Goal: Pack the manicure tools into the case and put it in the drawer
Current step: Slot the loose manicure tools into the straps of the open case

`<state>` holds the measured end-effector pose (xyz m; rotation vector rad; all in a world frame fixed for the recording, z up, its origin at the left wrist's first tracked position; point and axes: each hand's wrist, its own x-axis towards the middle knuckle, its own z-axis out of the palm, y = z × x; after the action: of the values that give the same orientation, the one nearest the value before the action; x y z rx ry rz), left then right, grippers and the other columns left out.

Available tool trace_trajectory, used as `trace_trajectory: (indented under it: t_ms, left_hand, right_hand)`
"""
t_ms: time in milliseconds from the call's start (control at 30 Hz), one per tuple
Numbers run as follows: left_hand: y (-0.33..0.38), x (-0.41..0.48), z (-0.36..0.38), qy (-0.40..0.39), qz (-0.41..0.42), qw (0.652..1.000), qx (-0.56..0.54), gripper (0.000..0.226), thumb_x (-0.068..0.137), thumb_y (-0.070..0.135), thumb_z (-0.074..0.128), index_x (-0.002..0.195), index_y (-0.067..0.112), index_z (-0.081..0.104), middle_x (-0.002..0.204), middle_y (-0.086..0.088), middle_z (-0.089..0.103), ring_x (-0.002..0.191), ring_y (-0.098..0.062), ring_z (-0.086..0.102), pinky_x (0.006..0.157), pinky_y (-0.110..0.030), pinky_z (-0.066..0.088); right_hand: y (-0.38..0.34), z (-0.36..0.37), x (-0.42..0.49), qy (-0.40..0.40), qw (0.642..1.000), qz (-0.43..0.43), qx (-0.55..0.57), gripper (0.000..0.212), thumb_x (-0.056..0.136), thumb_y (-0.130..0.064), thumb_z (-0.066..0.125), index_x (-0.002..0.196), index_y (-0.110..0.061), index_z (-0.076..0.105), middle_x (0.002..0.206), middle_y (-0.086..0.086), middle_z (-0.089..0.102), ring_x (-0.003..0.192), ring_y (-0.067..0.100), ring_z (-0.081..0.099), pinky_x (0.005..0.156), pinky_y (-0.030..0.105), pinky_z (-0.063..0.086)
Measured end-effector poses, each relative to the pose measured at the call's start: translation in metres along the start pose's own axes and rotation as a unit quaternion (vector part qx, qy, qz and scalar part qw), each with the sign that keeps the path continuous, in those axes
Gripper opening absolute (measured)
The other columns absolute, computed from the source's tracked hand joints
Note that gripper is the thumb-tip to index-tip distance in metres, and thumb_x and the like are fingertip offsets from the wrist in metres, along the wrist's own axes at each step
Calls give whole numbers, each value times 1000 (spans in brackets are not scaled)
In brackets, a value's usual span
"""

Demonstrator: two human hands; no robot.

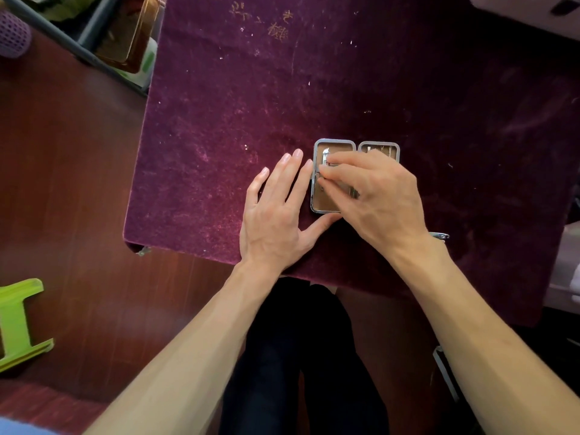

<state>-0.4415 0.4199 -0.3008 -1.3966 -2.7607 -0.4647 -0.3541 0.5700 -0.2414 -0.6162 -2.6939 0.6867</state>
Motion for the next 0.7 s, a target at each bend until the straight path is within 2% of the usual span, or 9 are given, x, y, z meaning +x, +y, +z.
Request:
trace_trajectory:
  t_ms: [100,267,333,433,600,700]
  left_hand:
    - [0,0,0,-3,2,1000,3,81,97,73,43,153,15,47,163,-4,42,153,-17,38,126,-42,29]
    - [0,-1,0,-7,1,1000,8,77,97,68,50,153,15,48,164,-3,41,153,-17,38,126,-41,28]
    - [0,-1,0,-12,-1,1000,5,76,98,68,46,153,15,48,164,-3,41,153,-17,37,127,-40,27]
    - [0,0,-2,-19,-3,1000,2,78,99,70,36,154,15,47,164,-3,40,154,-17,36,127,-41,27]
    - [0,-1,-2,-20,-2,1000,-4,76,96,64,48,154,15,47,164,-3,40,154,-17,36,127,-41,27]
    - [-1,0,-1,-19,1,1000,-6,75,95,61,50,153,13,47,164,-5,40,154,-18,36,126,-43,29]
  right_hand:
    - [3,7,-6,13,999,-17,-27,7,93,-13,79,95,-11,85,108,2,82,75,26,71,64,41,59]
    - [-2,14,-17,14,999,-12,-50,9,95,-9,76,90,-7,83,115,5,80,77,28,66,65,42,58]
    - [-7,14,-22,10,999,23,-35,8,95,-9,77,92,-6,83,116,6,80,84,28,67,70,42,58]
    - [-16,12,-26,20,994,106,12,7,94,-12,78,99,-9,82,105,4,80,92,27,70,78,42,58]
    - [-34,20,-18,48,970,227,72,8,95,-21,77,100,-15,77,88,-4,75,81,18,64,73,37,55]
    - [-40,25,-12,52,961,256,94,6,97,-20,76,101,-16,74,90,-7,75,82,19,67,79,40,58]
